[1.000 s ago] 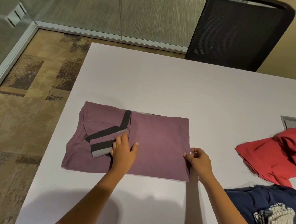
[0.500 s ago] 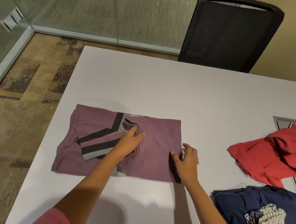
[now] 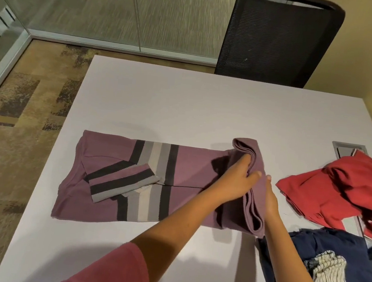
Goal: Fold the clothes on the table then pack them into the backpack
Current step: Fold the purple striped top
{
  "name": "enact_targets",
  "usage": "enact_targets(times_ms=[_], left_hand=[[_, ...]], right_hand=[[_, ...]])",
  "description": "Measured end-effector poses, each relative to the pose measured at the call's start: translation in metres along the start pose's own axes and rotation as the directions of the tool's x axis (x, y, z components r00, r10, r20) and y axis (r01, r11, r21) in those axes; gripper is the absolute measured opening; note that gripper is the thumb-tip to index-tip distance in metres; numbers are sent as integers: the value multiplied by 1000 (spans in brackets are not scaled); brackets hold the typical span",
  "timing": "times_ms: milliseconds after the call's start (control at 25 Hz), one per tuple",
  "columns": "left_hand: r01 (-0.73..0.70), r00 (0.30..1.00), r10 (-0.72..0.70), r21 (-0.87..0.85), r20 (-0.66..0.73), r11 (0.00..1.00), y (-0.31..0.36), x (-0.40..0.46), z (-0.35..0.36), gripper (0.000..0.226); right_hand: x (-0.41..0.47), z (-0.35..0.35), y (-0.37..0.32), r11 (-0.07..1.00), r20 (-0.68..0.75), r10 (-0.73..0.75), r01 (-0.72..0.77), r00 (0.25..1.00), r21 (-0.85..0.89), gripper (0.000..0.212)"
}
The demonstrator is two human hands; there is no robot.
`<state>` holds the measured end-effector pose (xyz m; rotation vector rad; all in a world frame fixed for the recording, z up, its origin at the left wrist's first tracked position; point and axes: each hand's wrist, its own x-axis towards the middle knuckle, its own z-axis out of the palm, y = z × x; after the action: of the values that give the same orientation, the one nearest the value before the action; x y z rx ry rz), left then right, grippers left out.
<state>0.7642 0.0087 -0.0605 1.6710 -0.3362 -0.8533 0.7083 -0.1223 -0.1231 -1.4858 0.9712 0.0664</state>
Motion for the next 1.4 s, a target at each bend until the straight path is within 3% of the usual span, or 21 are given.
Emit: enact_targets(times_ms=[80, 120, 200, 280, 440, 600, 760, 1000, 1160, 1400], left_hand=[[49, 999, -49, -62, -2, 997, -5, -1, -2, 50], [61, 998, -64, -83, -28, 995, -16, -3, -8, 57], [60, 992, -71, -105, -103, 993, -43, -8, -27, 51], [95, 977, -112, -102, -180, 990, -74, -16, -53, 55], [193, 961, -186, 15, -205, 981, -120, -41, -98, 69], [200, 972, -179, 133, -152, 971, -126, -46, -104, 81], [187, 979, -171, 168, -106, 968, -123, -46, -101, 80], [194, 968, -183, 50, -170, 980, -111, -48, -118, 83], [215, 965, -187, 146, -183, 966, -129, -55, -128, 87], [90, 987, -34, 360, -158, 929, -126, -54, -133, 85]], right_hand=[[-1, -6, 5, 999, 38, 14, -12, 999, -43, 52], [2, -7, 10, 998, 57, 17, -13, 998, -63, 57], [3, -2, 16, 998, 105, 29, -22, 994, -66, 60], [1, 9, 17, 995, 133, 3, 11, 991, -100, 48], [-3, 31, 28, 884, 231, -165, 248, 959, -396, 26], [-5, 46, 40, 760, 267, -161, 292, 950, -580, 57], [-5, 51, 34, 770, 240, -161, 274, 957, -576, 61], [-6, 51, 29, 775, 226, -151, 257, 963, -578, 57], [-8, 56, 30, 760, 251, -154, 277, 956, -588, 53], [-6, 58, 29, 747, 261, -145, 279, 954, -604, 50]])
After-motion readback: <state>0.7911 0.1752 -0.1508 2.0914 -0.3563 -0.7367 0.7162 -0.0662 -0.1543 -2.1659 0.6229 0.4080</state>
